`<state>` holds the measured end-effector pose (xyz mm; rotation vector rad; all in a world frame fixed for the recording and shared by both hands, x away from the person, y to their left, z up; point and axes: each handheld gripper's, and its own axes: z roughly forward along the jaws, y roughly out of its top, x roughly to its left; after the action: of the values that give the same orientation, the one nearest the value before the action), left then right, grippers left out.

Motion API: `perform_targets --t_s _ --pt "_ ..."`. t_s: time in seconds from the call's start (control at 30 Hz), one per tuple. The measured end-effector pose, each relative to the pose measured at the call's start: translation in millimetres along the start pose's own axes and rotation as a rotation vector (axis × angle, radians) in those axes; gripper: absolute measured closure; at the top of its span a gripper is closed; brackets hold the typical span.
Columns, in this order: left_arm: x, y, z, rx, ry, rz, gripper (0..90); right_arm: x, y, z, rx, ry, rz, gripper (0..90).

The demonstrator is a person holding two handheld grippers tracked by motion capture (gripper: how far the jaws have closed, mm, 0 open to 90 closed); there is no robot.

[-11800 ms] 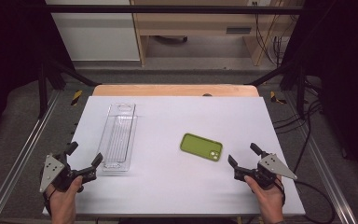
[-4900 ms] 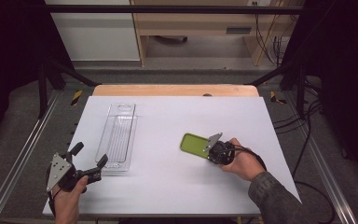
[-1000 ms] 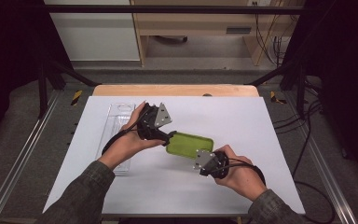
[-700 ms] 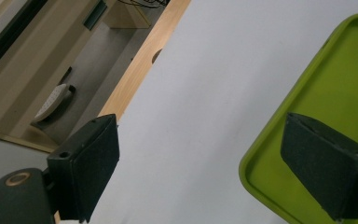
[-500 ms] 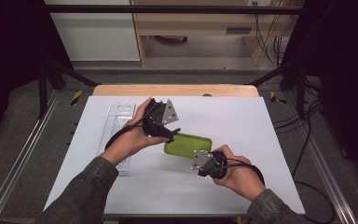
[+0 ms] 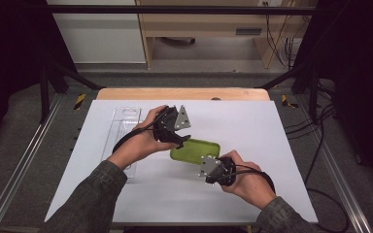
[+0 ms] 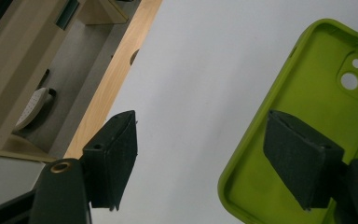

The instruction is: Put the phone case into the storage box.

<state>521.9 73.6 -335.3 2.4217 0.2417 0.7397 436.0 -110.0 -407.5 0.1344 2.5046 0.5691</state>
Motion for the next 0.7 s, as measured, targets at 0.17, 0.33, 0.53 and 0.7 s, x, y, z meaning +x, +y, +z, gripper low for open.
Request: perform_targets --t_s 0.17,0.33,0.53,0.7 --pt "-2.0 0.4 -1.7 0.000 -0.024 0.013 34.4 0.2 2.5 -0.2 -0.001 -0.002 -0.010 87.9" --pt "-11.0 -0.2 0.5 0.019 -0.098 0.081 48.1 0.1 5.1 -1.1 -0.005 -0.006 -0.010 87.9" --pt "-16.5 1.9 6.0 0.037 -0.115 0.105 54.1 -0.4 6.9 0.8 0.001 -0.006 -0.027 87.9" --pt "-14.9 2.6 9.0 0.049 -0.124 0.102 59.9 0.7 8.6 1.0 0.003 -0.007 -0.041 87.9"
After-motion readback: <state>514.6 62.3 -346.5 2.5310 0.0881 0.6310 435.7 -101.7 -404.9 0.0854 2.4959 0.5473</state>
